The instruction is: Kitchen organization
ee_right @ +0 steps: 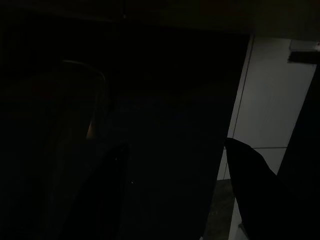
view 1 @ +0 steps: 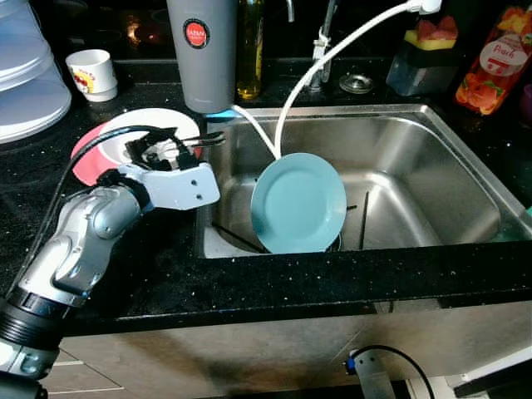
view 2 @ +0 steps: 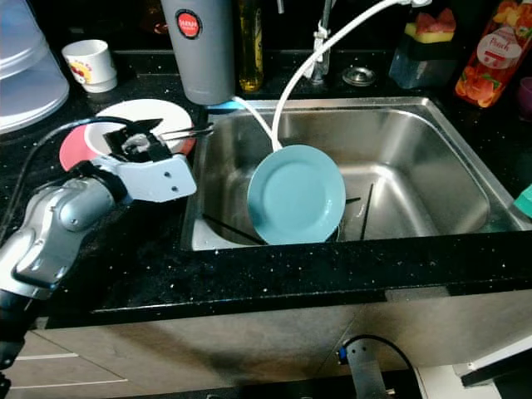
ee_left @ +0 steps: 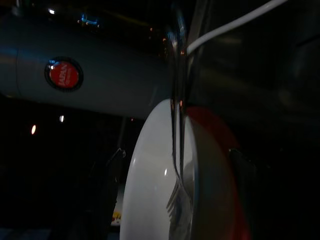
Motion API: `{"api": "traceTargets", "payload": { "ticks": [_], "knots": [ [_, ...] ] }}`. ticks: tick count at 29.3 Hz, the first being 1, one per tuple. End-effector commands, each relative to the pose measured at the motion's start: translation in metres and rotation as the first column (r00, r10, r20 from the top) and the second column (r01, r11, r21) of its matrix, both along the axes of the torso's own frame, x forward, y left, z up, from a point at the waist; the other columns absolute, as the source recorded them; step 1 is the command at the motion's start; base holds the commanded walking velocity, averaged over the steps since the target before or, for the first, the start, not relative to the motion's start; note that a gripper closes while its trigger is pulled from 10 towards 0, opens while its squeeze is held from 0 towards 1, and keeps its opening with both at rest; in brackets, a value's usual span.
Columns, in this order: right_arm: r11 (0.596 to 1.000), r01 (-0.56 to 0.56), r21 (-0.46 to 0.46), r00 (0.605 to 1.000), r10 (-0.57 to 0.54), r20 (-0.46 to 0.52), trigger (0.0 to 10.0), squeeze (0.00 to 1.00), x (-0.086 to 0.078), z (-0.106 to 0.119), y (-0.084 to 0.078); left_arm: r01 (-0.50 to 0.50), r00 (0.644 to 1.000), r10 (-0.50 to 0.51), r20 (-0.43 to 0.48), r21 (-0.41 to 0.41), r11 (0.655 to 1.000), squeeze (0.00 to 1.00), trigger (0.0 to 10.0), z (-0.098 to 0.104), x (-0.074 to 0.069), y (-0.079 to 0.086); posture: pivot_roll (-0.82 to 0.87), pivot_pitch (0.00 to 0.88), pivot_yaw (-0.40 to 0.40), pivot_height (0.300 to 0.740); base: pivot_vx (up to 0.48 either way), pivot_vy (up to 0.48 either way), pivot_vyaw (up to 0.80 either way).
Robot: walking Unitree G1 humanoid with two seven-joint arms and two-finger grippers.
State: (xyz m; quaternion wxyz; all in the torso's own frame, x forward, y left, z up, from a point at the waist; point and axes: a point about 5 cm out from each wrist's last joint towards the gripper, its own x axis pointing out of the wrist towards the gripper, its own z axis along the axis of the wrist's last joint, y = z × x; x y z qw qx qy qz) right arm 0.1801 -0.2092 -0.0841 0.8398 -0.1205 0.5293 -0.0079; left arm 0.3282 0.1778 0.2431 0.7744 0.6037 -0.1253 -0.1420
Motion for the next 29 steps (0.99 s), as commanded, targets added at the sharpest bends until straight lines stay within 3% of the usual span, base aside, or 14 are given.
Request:
{"api": "traceTargets", "payload": {
  "ticks": [1,2,3,4,5,16,18,20,21,22,29],
  "knots": [
    [1.0,0.012,0.007,1.0,-0.012,-0.013,10.0,0.0,-0.005,-0.002,-0.001,-0.022,1.0,0.022,-0.002,0.024,0.999,0.0,9.0,-0.003,0.001,0.006,0.01,0.113,-0.001,0.74,0.0,0.0,0.0],
    [1.0,0.013,0.006,1.0,-0.013,-0.013,10.0,0.0,-0.005,-0.002,-0.001,-0.022,1.0,0.022,-0.001,0.022,1.0,0.0,4.0,-0.003,0.002,0.006,0.01,0.113,-0.001,0.74,0.0,0.0,0.0],
    [1.0,0.013,0.006,1.0,-0.013,-0.013,10.0,0.0,-0.005,-0.002,-0.001,-0.022,1.0,0.022,-0.001,0.022,1.0,0.0,4.0,-0.003,0.002,0.006,0.01,0.113,-0.001,0.74,0.0,0.0,0.0],
    [1.0,0.012,0.005,1.0,-0.012,-0.013,10.0,0.0,-0.005,-0.002,-0.002,-0.023,1.0,0.023,-0.002,0.02,1.0,0.0,0.9,-0.004,0.003,0.007,0.01,0.117,-0.002,0.74,0.0,0.0,0.0],
    [1.0,0.012,0.005,1.0,-0.012,-0.013,10.0,0.0,-0.005,-0.002,-0.002,-0.023,1.0,0.023,-0.002,0.02,1.0,0.0,0.0,-0.004,0.003,0.007,0.01,0.118,-0.004,0.74,0.0,0.0,0.0],
    [1.0,0.014,0.002,1.0,-0.014,-0.016,10.0,0.0,-0.007,-0.002,-0.004,-0.002,1.0,0.002,-0.006,0.0,1.0,0.0,0.0,-0.006,0.006,0.002,-0.01,0.137,-0.007,0.74,0.0,0.0,0.0],
    [1.0,0.014,0.002,1.0,-0.014,-0.017,10.0,0.0,-0.007,-0.002,-0.004,0.002,1.0,-0.002,-0.006,-0.001,1.0,0.0,0.3,-0.006,0.006,0.001,-0.01,0.137,-0.007,0.74,0.0,0.0,0.0],
    [1.0,0.013,0.002,1.0,-0.013,-0.018,10.0,0.0,-0.007,-0.002,-0.004,0.004,1.0,-0.004,-0.002,-0.002,1.0,0.0,6.9,-0.004,0.006,0.001,-0.01,0.137,-0.007,0.74,0.0,0.0,0.0],
    [1.0,0.013,0.002,1.0,-0.013,-0.018,10.0,0.0,-0.007,-0.002,-0.004,0.004,1.0,-0.004,-0.002,-0.002,1.0,0.0,6.9,-0.004,0.006,0.001,-0.01,0.137,-0.007,0.74,0.0,0.0,0.0],
    [1.0,0.013,0.002,1.0,-0.013,-0.018,10.0,0.0,-0.007,-0.002,-0.004,0.006,1.0,-0.006,0.0,-0.003,1.0,0.0,10.0,-0.003,0.006,0.0,-0.01,0.137,-0.007,0.74,0.0,0.0,0.0],
    [1.0,0.011,0.005,1.0,-0.011,-0.02,10.0,0.0,-0.007,-0.003,-0.004,0.037,0.999,-0.037,0.015,-0.014,0.999,0.0,10.0,0.003,0.004,-0.005,0.0,0.146,-0.009,0.74,0.0,0.0,0.0]
  ]
}}
